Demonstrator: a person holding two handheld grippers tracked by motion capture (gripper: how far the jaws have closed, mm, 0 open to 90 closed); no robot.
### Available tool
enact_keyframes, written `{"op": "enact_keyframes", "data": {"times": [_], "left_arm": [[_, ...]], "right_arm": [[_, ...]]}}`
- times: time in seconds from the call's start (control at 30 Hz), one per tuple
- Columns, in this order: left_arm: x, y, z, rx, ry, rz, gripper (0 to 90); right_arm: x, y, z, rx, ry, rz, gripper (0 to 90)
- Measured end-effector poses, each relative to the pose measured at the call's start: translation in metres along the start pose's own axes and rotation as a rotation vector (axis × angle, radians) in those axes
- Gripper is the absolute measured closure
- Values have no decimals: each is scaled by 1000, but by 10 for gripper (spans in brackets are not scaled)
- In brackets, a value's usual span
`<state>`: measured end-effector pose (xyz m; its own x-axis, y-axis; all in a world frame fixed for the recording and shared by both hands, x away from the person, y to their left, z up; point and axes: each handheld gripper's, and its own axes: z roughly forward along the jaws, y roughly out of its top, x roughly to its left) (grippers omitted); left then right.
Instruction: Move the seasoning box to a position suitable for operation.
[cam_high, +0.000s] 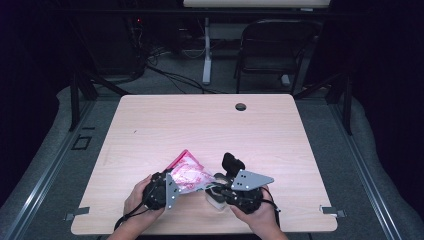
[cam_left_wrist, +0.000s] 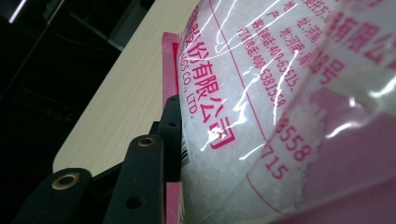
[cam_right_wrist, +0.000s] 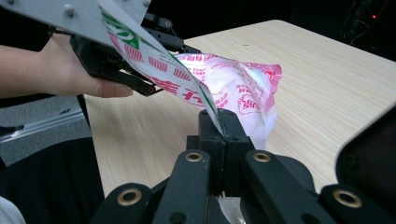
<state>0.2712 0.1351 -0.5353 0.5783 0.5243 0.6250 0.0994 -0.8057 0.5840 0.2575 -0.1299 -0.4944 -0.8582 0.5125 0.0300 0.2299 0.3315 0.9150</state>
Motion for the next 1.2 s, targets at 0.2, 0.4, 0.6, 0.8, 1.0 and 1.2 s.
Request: {"op": "enact_keyframes", "data": {"times": [0.2,0.4,0.6,0.8,1.0,1.2], "left_arm": [[-1,1,2,-11,15,20,654],[-2,-1,1,-8,35,32,655],[-4,3,1,-15,64,65,656],[-4,6,0,-20,81,77,656],[-4,9,0,-23,91,92,657],[-5,11,-1,-21,97,112,658]], "right_arm": [[-4,-5,-3,-5,-3,38,900],[-2,-6,0,4,-6,33,900],[-5,-11,-2,13,-12,39,900],[-7,-15,-2,15,-16,52,900],[-8,-18,-2,25,-23,63,900],[-9,-20,-4,34,-36,70,900]]}}
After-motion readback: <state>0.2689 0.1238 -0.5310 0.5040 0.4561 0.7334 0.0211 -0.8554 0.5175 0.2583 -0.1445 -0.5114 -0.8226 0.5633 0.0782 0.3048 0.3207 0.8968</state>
